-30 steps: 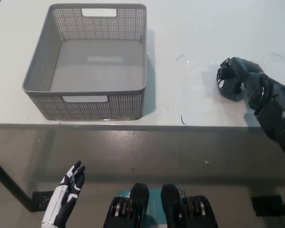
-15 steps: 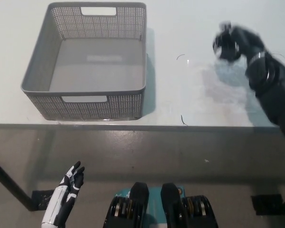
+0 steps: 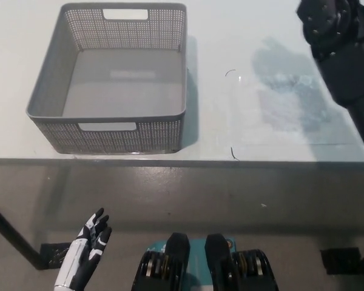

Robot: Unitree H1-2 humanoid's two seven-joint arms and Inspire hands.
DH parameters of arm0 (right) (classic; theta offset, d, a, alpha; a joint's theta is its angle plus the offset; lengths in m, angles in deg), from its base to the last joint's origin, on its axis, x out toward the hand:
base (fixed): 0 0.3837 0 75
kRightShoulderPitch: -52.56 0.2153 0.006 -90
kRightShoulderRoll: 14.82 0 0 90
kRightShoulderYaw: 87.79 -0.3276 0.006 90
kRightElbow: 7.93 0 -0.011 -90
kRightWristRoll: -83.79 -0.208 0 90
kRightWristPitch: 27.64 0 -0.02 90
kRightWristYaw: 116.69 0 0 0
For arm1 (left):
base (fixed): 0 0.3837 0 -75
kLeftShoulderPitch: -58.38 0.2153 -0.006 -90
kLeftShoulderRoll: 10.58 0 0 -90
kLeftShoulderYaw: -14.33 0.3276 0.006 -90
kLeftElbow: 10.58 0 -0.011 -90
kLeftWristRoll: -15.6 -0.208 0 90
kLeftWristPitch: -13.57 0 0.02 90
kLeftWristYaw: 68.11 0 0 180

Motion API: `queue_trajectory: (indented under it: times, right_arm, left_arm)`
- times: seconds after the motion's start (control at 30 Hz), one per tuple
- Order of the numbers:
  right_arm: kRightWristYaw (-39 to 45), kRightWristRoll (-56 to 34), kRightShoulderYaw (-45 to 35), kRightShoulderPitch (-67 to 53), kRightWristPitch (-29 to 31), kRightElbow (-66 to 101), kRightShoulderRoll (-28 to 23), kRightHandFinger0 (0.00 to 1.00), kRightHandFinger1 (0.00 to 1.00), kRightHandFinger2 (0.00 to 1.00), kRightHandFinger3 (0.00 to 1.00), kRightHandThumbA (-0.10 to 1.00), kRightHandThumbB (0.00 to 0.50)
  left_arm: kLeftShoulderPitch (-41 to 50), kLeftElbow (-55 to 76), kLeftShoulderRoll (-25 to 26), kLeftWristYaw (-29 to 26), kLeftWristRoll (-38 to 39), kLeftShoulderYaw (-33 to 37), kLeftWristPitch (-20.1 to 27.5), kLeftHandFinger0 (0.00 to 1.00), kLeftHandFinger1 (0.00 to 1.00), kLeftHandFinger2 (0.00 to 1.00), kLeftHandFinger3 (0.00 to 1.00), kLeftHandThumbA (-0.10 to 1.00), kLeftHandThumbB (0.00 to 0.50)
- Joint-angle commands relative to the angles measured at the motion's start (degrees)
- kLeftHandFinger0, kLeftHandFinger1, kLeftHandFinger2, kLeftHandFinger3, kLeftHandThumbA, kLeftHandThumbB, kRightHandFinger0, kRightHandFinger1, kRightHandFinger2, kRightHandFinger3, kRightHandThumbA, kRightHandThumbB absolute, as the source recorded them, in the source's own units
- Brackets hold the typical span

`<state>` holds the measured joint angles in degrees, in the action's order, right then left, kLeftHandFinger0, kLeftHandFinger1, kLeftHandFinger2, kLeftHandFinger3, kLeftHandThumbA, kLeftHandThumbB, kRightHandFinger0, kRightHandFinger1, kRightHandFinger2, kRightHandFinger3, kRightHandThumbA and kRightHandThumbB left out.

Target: Use the right hand to pick up a webcam and put it into a container on the left side

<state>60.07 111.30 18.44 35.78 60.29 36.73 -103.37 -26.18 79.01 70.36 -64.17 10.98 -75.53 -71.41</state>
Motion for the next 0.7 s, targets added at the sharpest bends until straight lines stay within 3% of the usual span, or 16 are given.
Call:
queue_trajectory:
  times: [0.0,0.07,0.17,0.27,0.37,0.4,0.47,0.6,0.67]
  right_arm:
    - [1.6,-0.4,0.1,5.7,-2.4,2.9,3.8,0.02,0.57,0.90,1.00,-0.10,0.178]
    - [1.5,-0.9,0.0,6.7,-2.0,1.0,6.5,0.05,0.57,0.92,1.00,-0.10,0.204]
    - [0.2,-0.1,1.0,7.7,-1.3,-2.1,10.6,0.00,0.45,0.88,0.87,-0.10,0.226]
    - [-0.7,0.6,2.0,8.8,-0.2,-5.9,14.0,0.00,0.40,0.83,0.82,-0.10,0.249]
    - [-1.6,1.1,3.3,9.1,1.0,-10.2,17.3,0.01,0.43,0.87,0.83,-0.10,0.276]
    - [-2.4,1.2,3.9,9.0,3.0,-12.6,18.3,0.00,0.44,0.88,0.84,-0.10,0.243]
    - [-3.7,1.5,4.6,9.5,4.5,-15.7,19.3,0.00,0.45,0.85,0.86,-0.10,0.232]
    - [-4.8,0.9,5.1,11.0,6.0,-23.1,22.1,0.00,0.39,0.79,0.76,-0.10,0.252]
    - [-5.9,2.4,6.8,11.9,6.0,-26.7,23.2,0.00,0.41,0.81,0.75,-0.10,0.236]
  left_arm:
    - [0.2,-0.6,0.7,0.3,-0.7,0.9,3.0,1.00,1.00,1.00,1.00,0.88,0.025]
    - [0.3,-0.8,0.7,0.2,-1.0,1.3,3.0,1.00,1.00,1.00,1.00,0.88,0.026]
    - [0.9,-1.1,0.4,0.3,-0.6,1.6,3.4,1.00,1.00,1.00,1.00,0.88,0.032]
    - [1.0,-1.5,0.3,0.2,-0.9,2.2,4.2,1.00,1.00,1.00,1.00,0.87,0.024]
    - [1.4,-1.9,0.3,0.1,-1.2,3.0,5.2,1.00,1.00,1.00,1.00,0.87,0.026]
    - [1.3,-2.2,0.4,0.4,-1.2,3.4,5.5,1.00,1.00,1.00,1.00,0.86,0.022]
    - [1.1,-2.2,0.5,0.3,-1.5,3.6,5.4,1.00,1.00,1.00,1.00,0.86,0.024]
    - [0.4,-2.3,0.7,0.0,-2.3,3.9,5.6,1.00,1.00,1.00,1.00,0.87,0.040]
    - [0.2,-2.1,0.7,0.1,-2.5,4.1,5.7,1.00,1.00,1.00,1.00,0.86,0.060]
